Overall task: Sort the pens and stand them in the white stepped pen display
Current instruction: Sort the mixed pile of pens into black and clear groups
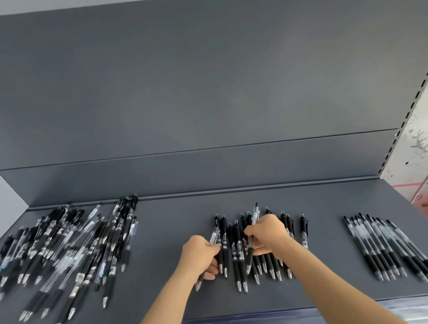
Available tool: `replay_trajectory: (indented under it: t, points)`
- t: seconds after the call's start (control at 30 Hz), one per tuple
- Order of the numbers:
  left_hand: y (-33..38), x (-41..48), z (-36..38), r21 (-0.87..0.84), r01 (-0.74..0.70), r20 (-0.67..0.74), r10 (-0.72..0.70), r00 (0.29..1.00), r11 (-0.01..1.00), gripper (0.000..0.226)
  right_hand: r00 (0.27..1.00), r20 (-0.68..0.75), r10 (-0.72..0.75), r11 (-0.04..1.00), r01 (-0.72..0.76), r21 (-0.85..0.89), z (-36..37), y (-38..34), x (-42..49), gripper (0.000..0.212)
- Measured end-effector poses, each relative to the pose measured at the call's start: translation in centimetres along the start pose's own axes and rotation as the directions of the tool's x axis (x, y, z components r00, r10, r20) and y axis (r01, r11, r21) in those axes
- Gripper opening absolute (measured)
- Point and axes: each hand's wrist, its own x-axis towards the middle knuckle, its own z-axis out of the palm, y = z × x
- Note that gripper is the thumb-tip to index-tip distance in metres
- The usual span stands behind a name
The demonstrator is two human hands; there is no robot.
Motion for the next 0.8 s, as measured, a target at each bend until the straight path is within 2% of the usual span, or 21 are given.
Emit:
replay_trajectory:
  t: [0.1,0.2,0.27,0.37,0.43,0.5,0.63,0.73,0.8]
  points:
    - [-0.1,-0.1,-0.7,0.103,-0.027,0.013,0.026,1.0,0.994,0.012,0.999,0.05,-0.013,0.997,0.009,0.073,-0.9,-0.1,-0.7,0.007]
    - [0.3,0.3,-1.3,0.215,-0.14,-0.114,0.167,0.979,0.966,0.021,0.984,0.169,-0.062,0.978,0.026,0.209,-2.3,0.3,-1.9,0.007]
    - [1.3,-0.2,-1.0,0.059,-0.195,-0.076,0.199,0.977,0.979,0.025,0.967,0.231,-0.109,0.968,0.05,0.247,-3.4,0.9,-2.6,0.01]
    - [2.9,-1.4,0.4,-0.362,-0.093,0.074,0.129,0.989,0.927,0.019,0.957,0.248,-0.152,0.953,0.075,0.295,-4.8,1.8,-3.2,0.01]
    - [3.7,-1.9,1.4,-0.499,-0.036,0.168,0.137,0.976,0.866,0.03,0.954,0.254,-0.159,0.924,0.053,0.379,-5.7,2.2,-3.5,0.01]
    - [4.2,-2.2,2.5,-0.554,0.005,0.252,0.162,0.954,0.833,0.032,0.952,0.257,-0.164,0.885,0.027,0.465,-6.5,2.7,-3.9,0.004]
    - [5.2,-2.5,4.5,-0.579,0.038,0.318,0.183,0.93,0.815,0.029,0.956,0.238,-0.174,0.846,0.021,0.533,-8.3,4.0,-4.2,0.014]
    - [6.1,-2.5,6.4,-0.5,-0.013,0.304,0.189,0.934,0.866,0.026,0.965,0.184,-0.186,0.856,0.067,0.513,-10.0,5.1,-4.7,0.008]
    - [6.8,-2.6,8.0,-0.411,-0.075,0.273,0.201,0.941,0.909,0.022,0.978,0.123,-0.171,0.865,0.089,0.495,-11.2,6.1,-4.8,0.011]
